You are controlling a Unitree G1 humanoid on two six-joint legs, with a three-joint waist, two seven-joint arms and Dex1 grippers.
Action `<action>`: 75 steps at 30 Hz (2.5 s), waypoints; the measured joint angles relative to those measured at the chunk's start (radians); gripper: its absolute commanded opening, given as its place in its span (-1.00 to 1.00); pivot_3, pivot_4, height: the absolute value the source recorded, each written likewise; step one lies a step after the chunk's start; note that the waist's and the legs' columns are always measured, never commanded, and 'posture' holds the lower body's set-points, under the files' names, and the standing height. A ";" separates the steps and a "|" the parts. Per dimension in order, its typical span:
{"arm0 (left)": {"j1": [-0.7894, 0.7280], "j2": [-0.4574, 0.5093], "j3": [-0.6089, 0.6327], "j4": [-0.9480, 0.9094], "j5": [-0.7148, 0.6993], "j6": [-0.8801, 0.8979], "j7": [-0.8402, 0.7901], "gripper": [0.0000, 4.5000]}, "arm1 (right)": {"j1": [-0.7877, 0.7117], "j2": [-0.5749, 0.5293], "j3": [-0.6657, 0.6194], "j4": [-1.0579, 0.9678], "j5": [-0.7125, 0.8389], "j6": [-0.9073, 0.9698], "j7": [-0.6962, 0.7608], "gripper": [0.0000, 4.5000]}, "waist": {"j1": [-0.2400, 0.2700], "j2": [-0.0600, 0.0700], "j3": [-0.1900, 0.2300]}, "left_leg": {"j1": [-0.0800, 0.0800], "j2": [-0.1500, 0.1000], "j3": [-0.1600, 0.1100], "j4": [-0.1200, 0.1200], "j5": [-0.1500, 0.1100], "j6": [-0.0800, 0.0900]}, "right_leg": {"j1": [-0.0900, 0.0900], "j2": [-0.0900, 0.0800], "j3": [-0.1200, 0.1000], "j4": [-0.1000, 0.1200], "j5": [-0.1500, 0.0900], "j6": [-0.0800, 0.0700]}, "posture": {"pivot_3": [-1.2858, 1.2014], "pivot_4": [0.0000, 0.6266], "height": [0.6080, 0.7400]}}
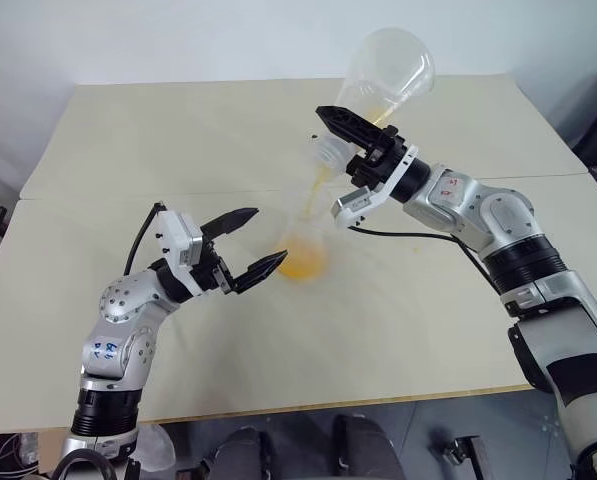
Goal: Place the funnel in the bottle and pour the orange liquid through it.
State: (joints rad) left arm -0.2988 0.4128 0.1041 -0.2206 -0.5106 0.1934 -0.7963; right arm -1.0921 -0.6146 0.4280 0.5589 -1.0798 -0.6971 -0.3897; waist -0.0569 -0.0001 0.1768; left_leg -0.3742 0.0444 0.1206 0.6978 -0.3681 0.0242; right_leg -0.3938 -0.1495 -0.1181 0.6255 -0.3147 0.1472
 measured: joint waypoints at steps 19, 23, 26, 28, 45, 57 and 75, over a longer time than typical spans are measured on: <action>-0.001 -0.008 0.000 0.000 0.002 -0.006 0.008 1.00 | -0.028 -0.011 0.042 0.033 -0.031 -0.002 -0.059 0.18 | 0.000 0.000 0.000 | 0.000 0.000 0.000 0.000 0.000 0.000 | 0.000 0.000 0.000 0.000 0.000 0.000 | 0.03 -0.52 1.00; -0.001 -0.010 0.000 0.000 0.002 -0.010 0.009 1.00 | -0.029 -0.011 0.048 0.035 -0.040 -0.002 -0.067 0.18 | 0.000 0.000 0.000 | 0.000 0.000 0.000 0.000 0.000 0.000 | 0.000 0.000 0.000 0.000 0.000 0.000 | 0.03 -0.52 1.00; -0.001 -0.013 -0.002 0.002 0.003 -0.017 0.010 1.00 | -0.029 -0.011 0.049 0.037 -0.042 -0.002 -0.076 0.18 | 0.000 0.000 0.000 | 0.000 0.000 0.000 0.000 0.000 0.000 | 0.000 0.000 0.000 0.000 0.000 0.000 | 0.03 -0.52 1.00; -0.001 -0.015 -0.003 0.002 0.004 -0.021 0.011 1.00 | -0.030 -0.011 0.049 0.037 -0.045 -0.001 -0.082 0.18 | 0.000 0.000 0.000 | 0.000 0.000 0.000 0.000 0.000 0.000 | 0.000 0.000 0.000 0.000 0.000 0.000 | 0.03 -0.52 1.00; -0.005 -0.033 -0.006 0.013 0.008 -0.036 0.021 1.00 | -0.041 -0.011 0.072 0.036 -0.063 0.000 -0.090 0.18 | 0.000 0.000 0.000 | 0.000 0.000 0.000 0.000 0.000 0.000 | 0.000 0.000 0.000 0.000 0.000 0.000 | 0.03 -0.52 1.00; -0.005 -0.033 -0.006 0.018 0.009 -0.036 0.022 1.00 | 0.054 0.012 -0.093 0.030 0.523 -0.039 0.308 0.18 | 0.001 0.000 0.000 | 0.000 0.000 -0.001 0.000 0.000 0.000 | 0.001 0.000 -0.002 -0.001 0.000 0.000 | 0.03 -0.52 1.00; -0.032 -0.008 -0.006 0.037 0.007 -0.025 -0.004 1.00 | 0.415 0.014 -0.634 -0.077 1.412 0.736 0.838 0.18 | 0.029 0.000 0.000 | 0.000 -0.006 0.001 0.001 0.000 0.000 | 0.001 0.000 -0.001 -0.002 0.000 0.000 | 0.03 -0.52 1.00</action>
State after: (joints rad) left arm -0.3311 0.4044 0.0978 -0.1839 -0.5040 0.1682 -0.8000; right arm -0.6767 -0.6006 -0.2060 0.4818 0.3318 0.0387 0.4480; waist -0.0283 -0.0001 0.1770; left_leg -0.3746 0.0388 0.1212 0.6985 -0.3682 0.0245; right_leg -0.3927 -0.1495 -0.1195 0.6233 -0.3146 0.1471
